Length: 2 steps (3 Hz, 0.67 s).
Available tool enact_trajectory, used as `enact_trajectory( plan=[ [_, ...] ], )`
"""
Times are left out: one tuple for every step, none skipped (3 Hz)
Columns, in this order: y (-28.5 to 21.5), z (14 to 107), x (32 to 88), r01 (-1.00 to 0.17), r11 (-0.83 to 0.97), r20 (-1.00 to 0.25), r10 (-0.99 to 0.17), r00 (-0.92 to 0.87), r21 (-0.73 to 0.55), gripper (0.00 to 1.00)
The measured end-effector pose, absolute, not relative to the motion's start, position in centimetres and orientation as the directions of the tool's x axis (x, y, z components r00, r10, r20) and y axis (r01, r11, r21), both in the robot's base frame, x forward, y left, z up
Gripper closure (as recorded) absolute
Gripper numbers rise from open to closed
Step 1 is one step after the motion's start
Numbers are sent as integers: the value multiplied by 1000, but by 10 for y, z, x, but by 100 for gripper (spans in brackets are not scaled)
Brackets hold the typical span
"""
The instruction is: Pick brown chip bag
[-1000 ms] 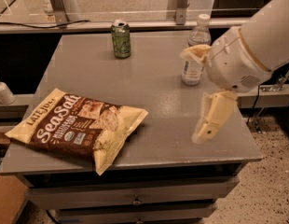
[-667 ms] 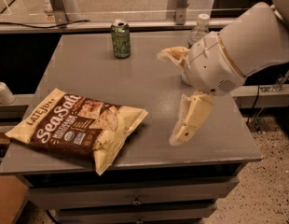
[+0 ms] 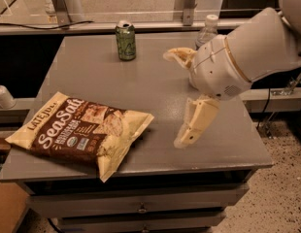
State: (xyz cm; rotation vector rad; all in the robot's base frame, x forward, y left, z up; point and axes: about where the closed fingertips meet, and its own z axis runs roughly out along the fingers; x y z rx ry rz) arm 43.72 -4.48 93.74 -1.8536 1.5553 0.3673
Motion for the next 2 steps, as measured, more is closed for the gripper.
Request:
enact_trajectory(
  plan=[
    [-23,916,463,-916,-82,-585,-746,318,-393,0],
    [12,889,490,-899,-114,-581,-728,365,-422,0]
  ],
)
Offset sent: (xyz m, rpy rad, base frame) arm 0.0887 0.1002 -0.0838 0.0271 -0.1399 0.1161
